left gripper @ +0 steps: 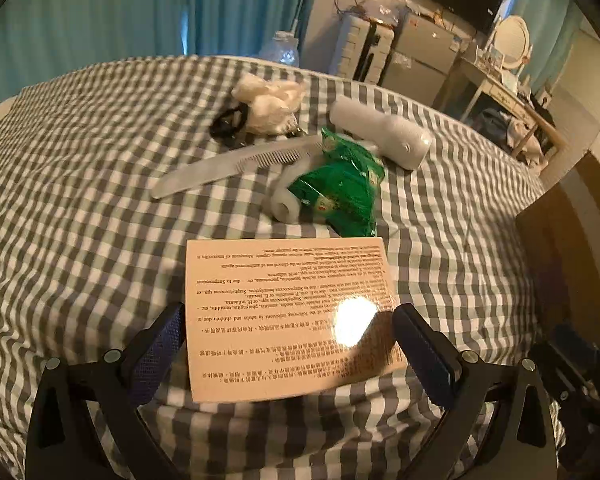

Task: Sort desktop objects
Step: 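Move both tools back toward the medicine box on the bed, then grasp the medicine box with the right tool while the left grasps the green packet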

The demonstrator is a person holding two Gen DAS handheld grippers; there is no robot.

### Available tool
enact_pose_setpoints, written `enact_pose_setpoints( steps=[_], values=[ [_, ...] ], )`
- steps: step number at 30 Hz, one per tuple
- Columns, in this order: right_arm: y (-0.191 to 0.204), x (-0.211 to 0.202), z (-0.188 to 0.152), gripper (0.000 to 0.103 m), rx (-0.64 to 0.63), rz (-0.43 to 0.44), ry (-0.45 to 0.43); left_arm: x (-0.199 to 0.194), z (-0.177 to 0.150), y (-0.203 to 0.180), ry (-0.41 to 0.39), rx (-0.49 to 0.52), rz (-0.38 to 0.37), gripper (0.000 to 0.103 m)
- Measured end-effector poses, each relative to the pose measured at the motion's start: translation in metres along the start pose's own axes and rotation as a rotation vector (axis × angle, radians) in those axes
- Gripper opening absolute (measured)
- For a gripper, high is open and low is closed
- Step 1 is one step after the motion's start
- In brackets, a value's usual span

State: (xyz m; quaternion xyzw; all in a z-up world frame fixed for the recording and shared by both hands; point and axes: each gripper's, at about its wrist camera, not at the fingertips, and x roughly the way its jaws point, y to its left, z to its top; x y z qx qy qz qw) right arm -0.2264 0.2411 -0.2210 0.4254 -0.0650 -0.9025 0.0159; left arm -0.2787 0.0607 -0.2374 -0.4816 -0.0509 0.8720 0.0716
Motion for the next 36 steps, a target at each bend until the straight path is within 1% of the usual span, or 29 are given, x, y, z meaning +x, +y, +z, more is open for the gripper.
enact_pose_setpoints(
  steps=[2, 3, 4, 7, 8, 10, 12, 13, 16, 18, 20, 21, 22, 23, 25, 26, 27, 28, 29, 30, 31, 32, 33, 34, 35, 36],
  values=[
    [-0.004, 0.004, -0.001, 0.074, 0.021, -0.003, 0.011, 0.004, 0.0, 0.003, -0.005, -0.008, -0.002, 0.103],
    [-0.004, 0.006, -0.001, 0.074, 0.026, 0.01, 0.018, 0.005, 0.0, 0.004, 0.005, -0.013, -0.008, 0.103],
    [-0.004, 0.009, -0.001, 0.074, 0.026, 0.033, 0.029, 0.006, 0.001, 0.007, 0.025, -0.026, -0.024, 0.103],
    [0.004, 0.017, 0.003, 0.074, 0.003, 0.078, 0.057, 0.01, 0.008, 0.023, 0.117, -0.06, -0.07, 0.103],
    [0.007, 0.02, 0.006, 0.074, 0.002, 0.095, 0.059, 0.006, 0.011, 0.03, 0.121, -0.064, -0.063, 0.103],
    [0.017, 0.026, 0.012, 0.074, 0.004, 0.149, 0.058, -0.003, 0.018, 0.043, 0.098, -0.055, 0.006, 0.103],
    [0.03, 0.035, 0.017, 0.074, -0.005, 0.22, 0.066, -0.009, 0.021, 0.055, 0.075, -0.039, 0.083, 0.103],
    [0.039, 0.042, 0.02, 0.074, -0.013, 0.251, 0.078, -0.008, 0.021, 0.061, 0.073, -0.031, 0.108, 0.103],
    [0.059, 0.067, 0.026, 0.074, -0.03, 0.313, 0.126, -0.005, 0.018, 0.068, 0.079, -0.034, 0.1, 0.103],
    [0.067, 0.083, 0.027, 0.074, -0.02, 0.322, 0.157, -0.007, 0.018, 0.068, 0.079, -0.006, 0.136, 0.103],
    [0.07, 0.093, 0.026, 0.074, 0.007, 0.369, 0.191, -0.011, 0.017, 0.067, 0.052, 0.075, 0.211, 0.103],
    [0.074, 0.099, 0.025, 0.074, 0.016, 0.396, 0.212, -0.012, 0.017, 0.067, 0.033, 0.108, 0.26, 0.103],
    [0.078, 0.102, 0.023, 0.074, 0.012, 0.415, 0.223, -0.012, 0.017, 0.069, 0.019, 0.122, 0.306, 0.103],
    [0.082, 0.104, 0.02, 0.074, 0.009, 0.432, 0.23, -0.01, 0.016, 0.071, 0.02, 0.117, 0.318, 0.103],
    [0.089, 0.11, 0.019, 0.069, 0.027, 0.469, 0.264, -0.007, 0.016, 0.083, 0.036, 0.053, 0.28, 0.103],
    [0.088, 0.111, 0.021, 0.064, 0.048, 0.491, 0.278, -0.007, 0.016, 0.089, 0.04, 0.014, 0.254, 0.103],
    [0.088, 0.112, 0.022, 0.054, 0.074, 0.527, 0.29, -0.006, 0.016, 0.094, 0.049, -0.017, 0.237, 0.103],
    [0.087, 0.111, 0.023, 0.045, 0.104, 0.563, 0.294, -0.006, 0.014, 0.096, 0.051, -0.027, 0.246, 0.103],
    [0.089, 0.109, 0.023, 0.038, 0.137, 0.619, 0.301, -0.006, 0.014, 0.096, 0.043, -0.012, 0.27, 0.103],
    [0.09, 0.105, 0.023, 0.033, 0.159, 0.647, 0.291, -0.007, 0.014, 0.096, 0.036, 0.001, 0.304, 0.103],
    [0.092, 0.099, 0.023, 0.03, 0.162, 0.653, 0.273, -0.005, 0.013, 0.095, 0.044, 0.017, 0.318, 0.103],
    [0.094, 0.094, 0.024, 0.029, 0.152, 0.631, 0.259, -0.004, 0.013, 0.095, 0.047, 0.017, 0.299, 0.103],
    [0.095, 0.085, 0.024, 0.029, 0.138, 0.597, 0.228, -0.005, 0.012, 0.097, 0.042, -0.004, 0.261, 0.103],
    [0.094, 0.07, 0.025, 0.029, 0.121, 0.555, 0.179, -0.005, 0.012, 0.097, 0.041, -0.023, 0.22, 0.103],
    [0.093, 0.055, 0.027, 0.029, 0.093, 0.491, 0.129, -0.006, 0.013, 0.093, 0.039, -0.029, 0.194, 0.103],
    [0.09, 0.036, 0.028, 0.029, 0.043, 0.387, 0.068, -0.007, 0.012, 0.089, 0.028, -0.025, 0.175, 0.103]
  ],
)
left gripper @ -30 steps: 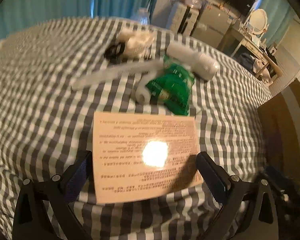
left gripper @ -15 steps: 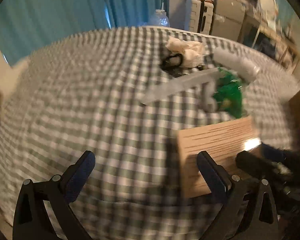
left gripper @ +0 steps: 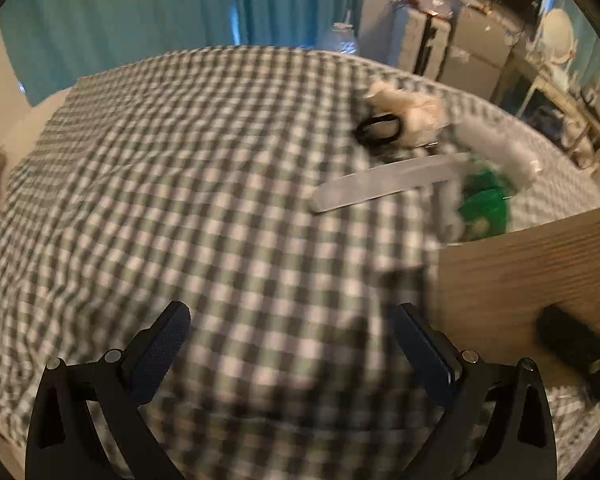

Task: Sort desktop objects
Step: 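Grasp the medicine box with the right tool while the left grasps the green packet, then carry the medicine box and green packet with both tools over the cardboard box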

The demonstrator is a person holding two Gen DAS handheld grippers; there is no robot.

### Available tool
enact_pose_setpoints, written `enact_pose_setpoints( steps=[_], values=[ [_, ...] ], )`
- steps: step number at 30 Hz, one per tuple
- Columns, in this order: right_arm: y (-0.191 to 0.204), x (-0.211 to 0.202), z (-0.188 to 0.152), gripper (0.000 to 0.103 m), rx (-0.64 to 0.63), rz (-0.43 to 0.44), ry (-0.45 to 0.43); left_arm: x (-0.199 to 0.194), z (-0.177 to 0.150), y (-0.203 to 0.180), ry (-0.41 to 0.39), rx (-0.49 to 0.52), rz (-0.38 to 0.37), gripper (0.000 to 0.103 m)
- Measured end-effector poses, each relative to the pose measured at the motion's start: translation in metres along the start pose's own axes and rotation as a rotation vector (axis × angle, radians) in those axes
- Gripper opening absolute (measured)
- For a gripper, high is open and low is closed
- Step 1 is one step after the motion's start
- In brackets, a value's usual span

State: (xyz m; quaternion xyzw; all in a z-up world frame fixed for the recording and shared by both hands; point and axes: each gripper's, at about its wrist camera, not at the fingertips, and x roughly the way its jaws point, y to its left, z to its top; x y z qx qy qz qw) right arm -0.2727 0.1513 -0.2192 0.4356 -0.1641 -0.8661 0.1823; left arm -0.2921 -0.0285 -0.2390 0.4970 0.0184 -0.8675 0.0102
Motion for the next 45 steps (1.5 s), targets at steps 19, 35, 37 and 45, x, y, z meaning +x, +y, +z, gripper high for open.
enact_pose_setpoints(
  steps=[19, 35, 37, 45],
  values=[
    [-0.07, -0.073, -0.031, 0.029, -0.073, -0.456, -0.023, 0.012, 0.026, -0.148, -0.323, 0.299, -0.031, 0.095],
    [-0.068, -0.112, -0.039, 0.029, -0.064, -0.406, -0.049, -0.064, 0.005, -0.081, -0.268, 0.229, -0.216, 0.029],
    [-0.058, -0.119, -0.044, 0.029, -0.062, -0.389, -0.051, -0.075, -0.01, -0.076, -0.243, 0.193, -0.219, 0.029],
    [-0.011, -0.156, -0.059, 0.029, -0.111, -0.351, -0.072, -0.127, -0.05, -0.075, -0.209, 0.163, -0.197, 0.029]
  ],
)
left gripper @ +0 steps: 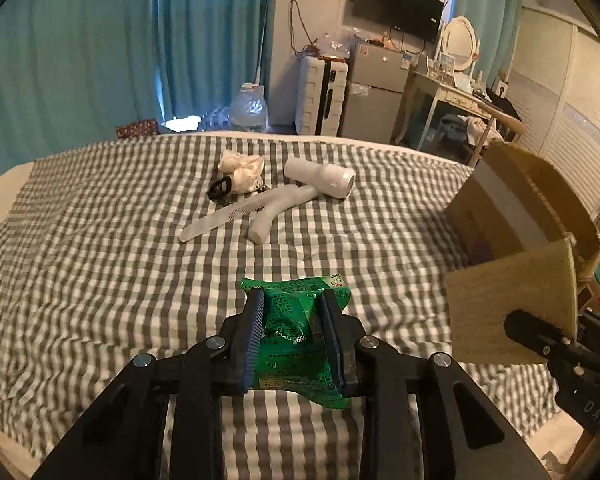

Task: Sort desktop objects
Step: 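Carry the medicine box and green packet with both tools over the cardboard box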

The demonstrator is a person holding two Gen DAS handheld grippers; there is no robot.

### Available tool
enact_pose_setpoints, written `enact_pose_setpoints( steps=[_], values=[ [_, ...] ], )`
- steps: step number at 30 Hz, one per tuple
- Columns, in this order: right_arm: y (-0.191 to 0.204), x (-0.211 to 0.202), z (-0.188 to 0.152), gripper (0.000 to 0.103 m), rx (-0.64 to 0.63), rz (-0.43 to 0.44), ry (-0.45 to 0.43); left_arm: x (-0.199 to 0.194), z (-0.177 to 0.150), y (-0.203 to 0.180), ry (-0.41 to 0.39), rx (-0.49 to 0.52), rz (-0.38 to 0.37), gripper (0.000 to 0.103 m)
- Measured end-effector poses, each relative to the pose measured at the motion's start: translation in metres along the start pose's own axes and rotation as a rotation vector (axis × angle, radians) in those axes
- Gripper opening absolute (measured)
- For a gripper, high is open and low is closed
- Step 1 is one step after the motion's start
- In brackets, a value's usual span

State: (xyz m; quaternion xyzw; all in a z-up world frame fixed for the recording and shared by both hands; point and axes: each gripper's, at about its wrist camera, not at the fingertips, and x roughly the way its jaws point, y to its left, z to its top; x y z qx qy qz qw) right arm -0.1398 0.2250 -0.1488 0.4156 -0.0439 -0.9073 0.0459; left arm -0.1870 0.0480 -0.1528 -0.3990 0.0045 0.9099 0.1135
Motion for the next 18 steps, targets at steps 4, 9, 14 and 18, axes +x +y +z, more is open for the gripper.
enact_pose_setpoints(
  steps=[4, 9, 14, 18],
  values=[
    [0.004, -0.04, 0.011, 0.029, -0.005, 0.003, -0.06, -0.045, 0.012, -0.01, -0.059, 0.011, -0.023, 0.029],
    [-0.008, -0.093, 0.036, 0.029, 0.01, 0.01, -0.134, -0.088, 0.042, -0.035, -0.086, 0.042, 0.011, 0.029],
    [-0.027, -0.141, 0.064, 0.029, -0.004, -0.024, -0.194, -0.112, 0.07, -0.071, -0.108, 0.024, -0.033, 0.029],
    [-0.046, -0.167, 0.079, 0.029, -0.045, -0.105, -0.211, -0.125, 0.086, -0.112, -0.144, 0.046, -0.102, 0.029]
  ],
)
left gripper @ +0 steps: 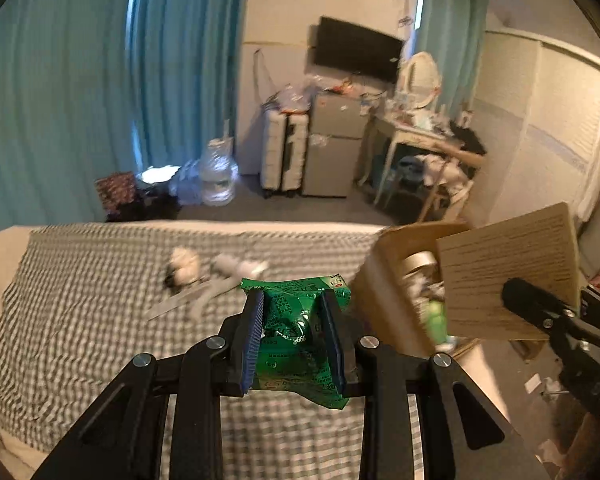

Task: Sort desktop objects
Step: 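Carry the medicine box and green packet with both tools over the cardboard box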

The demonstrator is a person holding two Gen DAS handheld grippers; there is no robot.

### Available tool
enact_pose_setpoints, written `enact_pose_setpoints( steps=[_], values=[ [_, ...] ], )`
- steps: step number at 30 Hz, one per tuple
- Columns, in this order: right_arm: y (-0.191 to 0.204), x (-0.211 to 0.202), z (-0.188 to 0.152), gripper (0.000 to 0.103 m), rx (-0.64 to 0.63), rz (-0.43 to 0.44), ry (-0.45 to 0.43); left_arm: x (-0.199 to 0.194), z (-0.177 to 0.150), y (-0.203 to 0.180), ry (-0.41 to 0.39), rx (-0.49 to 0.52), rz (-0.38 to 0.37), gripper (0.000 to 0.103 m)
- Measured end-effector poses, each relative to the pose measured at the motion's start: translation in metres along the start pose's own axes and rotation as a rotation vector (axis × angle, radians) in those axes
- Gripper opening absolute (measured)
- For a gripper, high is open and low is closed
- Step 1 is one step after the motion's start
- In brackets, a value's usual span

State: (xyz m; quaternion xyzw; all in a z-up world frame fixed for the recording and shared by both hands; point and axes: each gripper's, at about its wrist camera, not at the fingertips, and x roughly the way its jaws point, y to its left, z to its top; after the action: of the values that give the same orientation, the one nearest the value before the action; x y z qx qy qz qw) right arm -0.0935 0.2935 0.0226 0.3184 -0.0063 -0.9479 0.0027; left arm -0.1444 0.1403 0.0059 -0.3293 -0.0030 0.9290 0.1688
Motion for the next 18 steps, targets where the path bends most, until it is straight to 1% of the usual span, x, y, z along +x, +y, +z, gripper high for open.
enact_pose_setpoints(
  steps=[3, 7, 9, 12, 14, 16, 18],
  values=[
    [-0.02, -0.006, 0.011, 0.029, -0.005, -0.03, -0.016, 0.005, 0.01, -0.033, -0.013, 0.028, -0.05, 0.029],
    [-0.057, 0.008, 0.019, 0.029, 0.02, -0.09, -0.003, 0.028, 0.021, -0.073, -0.003, 0.075, -0.093, 0.029],
    [-0.076, 0.022, 0.021, 0.029, 0.036, -0.112, 0.017, 0.044, 0.022, -0.088, 0.002, 0.072, -0.124, 0.029],
    [-0.101, 0.044, 0.021, 0.029, 0.042, -0.145, 0.044, 0.075, 0.024, -0.112, 0.018, 0.059, -0.192, 0.029],
    [-0.119, 0.059, 0.021, 0.029, 0.058, -0.156, 0.061, 0.092, 0.026, -0.127, 0.037, 0.074, -0.232, 0.029],
    [-0.136, 0.08, 0.022, 0.029, 0.077, -0.164, 0.093, 0.113, 0.024, -0.143, 0.048, 0.107, -0.237, 0.029],
    [-0.151, 0.099, 0.024, 0.029, 0.08, -0.179, 0.12, 0.131, 0.023, -0.154, 0.057, 0.117, -0.241, 0.029]
  ],
)
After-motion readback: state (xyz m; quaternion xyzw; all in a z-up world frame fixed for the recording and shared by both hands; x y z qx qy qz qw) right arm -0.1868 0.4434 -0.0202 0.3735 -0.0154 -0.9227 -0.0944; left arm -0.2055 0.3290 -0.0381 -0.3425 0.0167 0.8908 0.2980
